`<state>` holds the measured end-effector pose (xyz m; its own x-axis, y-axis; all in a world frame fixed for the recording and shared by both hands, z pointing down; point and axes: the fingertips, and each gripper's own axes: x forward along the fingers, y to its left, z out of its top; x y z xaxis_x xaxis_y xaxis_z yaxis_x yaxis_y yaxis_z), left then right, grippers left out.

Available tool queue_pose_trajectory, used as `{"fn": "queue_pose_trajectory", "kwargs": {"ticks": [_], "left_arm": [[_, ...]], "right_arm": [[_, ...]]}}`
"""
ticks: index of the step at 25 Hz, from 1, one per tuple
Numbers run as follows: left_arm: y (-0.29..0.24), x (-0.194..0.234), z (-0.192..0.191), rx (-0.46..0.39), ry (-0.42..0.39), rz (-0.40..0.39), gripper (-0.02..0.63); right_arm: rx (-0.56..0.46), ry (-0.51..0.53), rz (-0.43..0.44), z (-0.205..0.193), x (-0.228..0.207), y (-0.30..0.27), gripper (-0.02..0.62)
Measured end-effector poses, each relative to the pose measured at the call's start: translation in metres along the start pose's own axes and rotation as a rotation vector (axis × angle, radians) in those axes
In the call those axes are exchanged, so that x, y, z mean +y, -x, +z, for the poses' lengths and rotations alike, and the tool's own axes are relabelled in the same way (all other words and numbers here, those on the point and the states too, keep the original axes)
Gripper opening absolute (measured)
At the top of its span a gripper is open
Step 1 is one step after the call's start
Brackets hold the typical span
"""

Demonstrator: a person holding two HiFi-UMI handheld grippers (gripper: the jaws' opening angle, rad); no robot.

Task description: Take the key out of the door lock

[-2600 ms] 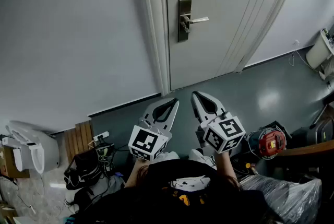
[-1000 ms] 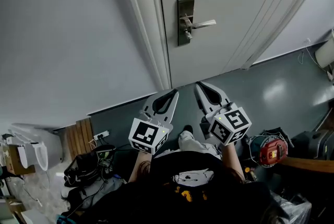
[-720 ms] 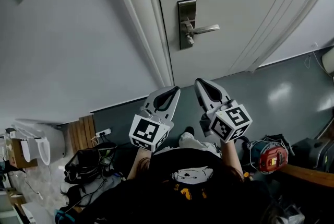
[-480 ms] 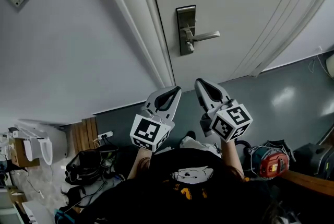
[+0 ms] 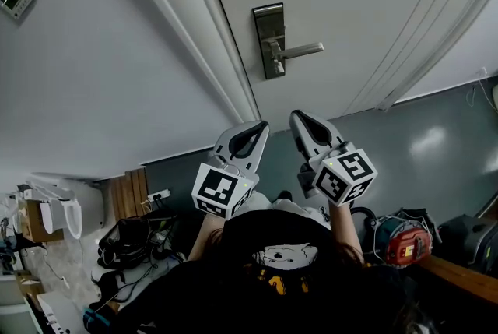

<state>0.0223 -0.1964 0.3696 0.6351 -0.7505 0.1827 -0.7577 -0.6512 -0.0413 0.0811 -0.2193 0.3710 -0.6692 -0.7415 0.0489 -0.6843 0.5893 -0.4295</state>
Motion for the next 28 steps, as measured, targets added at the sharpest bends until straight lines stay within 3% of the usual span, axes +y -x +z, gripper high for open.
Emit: {"fn": "queue_pose_trajectory", "kwargs": {"ticks": [15, 28], "left_arm": [[0.008, -0.001, -0.008, 0.008, 0.004, 0.002, 0.006], [-0.004, 0.018, -0.016, 0.010, 0.002, -0.011, 0.006]], "right_arm": [[0.034, -0.025, 0.014, -0.020, 0.005, -0.006, 0.006], [0.049, -0.070, -0.012, -0.028, -0.019, -0.034, 0.006]]}}
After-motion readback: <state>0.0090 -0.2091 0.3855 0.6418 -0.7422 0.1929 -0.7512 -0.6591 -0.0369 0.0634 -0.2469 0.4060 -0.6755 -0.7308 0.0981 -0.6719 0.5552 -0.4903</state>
